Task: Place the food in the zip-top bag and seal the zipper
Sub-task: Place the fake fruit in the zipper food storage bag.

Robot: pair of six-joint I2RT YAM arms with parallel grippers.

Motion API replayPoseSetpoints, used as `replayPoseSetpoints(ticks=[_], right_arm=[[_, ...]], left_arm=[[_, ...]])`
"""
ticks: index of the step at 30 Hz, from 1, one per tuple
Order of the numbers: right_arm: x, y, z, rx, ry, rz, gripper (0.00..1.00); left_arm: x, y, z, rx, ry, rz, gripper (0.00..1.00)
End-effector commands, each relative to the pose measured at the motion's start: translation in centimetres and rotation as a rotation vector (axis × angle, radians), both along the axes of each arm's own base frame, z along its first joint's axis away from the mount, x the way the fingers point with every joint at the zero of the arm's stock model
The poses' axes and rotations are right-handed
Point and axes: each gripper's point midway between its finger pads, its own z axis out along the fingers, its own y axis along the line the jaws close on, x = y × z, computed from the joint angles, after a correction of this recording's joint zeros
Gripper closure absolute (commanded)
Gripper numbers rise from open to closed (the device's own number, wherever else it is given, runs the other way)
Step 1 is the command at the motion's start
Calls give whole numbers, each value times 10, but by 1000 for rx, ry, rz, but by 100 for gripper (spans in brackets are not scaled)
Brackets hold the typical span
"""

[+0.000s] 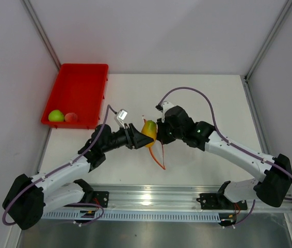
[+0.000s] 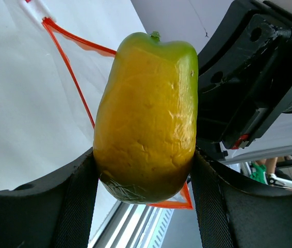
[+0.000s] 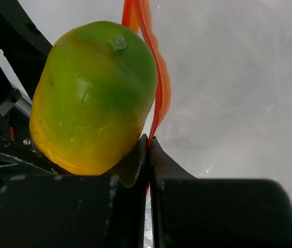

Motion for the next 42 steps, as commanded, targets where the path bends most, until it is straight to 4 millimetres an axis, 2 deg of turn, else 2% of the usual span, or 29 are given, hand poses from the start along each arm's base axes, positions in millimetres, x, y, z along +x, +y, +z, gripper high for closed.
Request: replayPoseSetpoints(ticks=[1,3,5,12,17,19,22,29,34,36,37,40,41,42], right_arm=[[-2,10,35,115,-15,11,100],[0,12,39,138,-16,-2,100],[3,12,41,154,-13,-20,100],[7,17,54,265,7,-87,100],[6,26,55,296,30,-68,100],[7,27,53,292,34,-67,100],[9,21,42,255,33,-81,100],[14,9,22,228,59,-105,100],[10,16,32,275,82,-77,100],[8,17,35,287,90,-75,100],[8,17,39,295,88,-74,100],[7,15,41,300,86,-78,100],[8,13,43,302,83,-84,100],[8,12,44,303,82,-84,100]], left_arm=[[-2,-15,15,-89,-8,-25,100],[2,-21,-2,-58,91,-8,99],[5,-22,-28,15,207,31,99],[8,-27,-59,30,378,105,99],[13,-38,-55,56,388,104,99],[14,-44,-45,45,365,87,99],[12,-48,-32,20,316,53,99],[-1,-59,-16,-18,203,-79,99],[1,-63,-24,-12,224,-74,99],[6,-62,-25,2,225,-45,80],[8,-61,-24,11,216,-40,60],[11,-57,-23,60,180,12,41],[7,-53,-21,73,169,22,23],[7,-50,-20,78,153,36,16]])
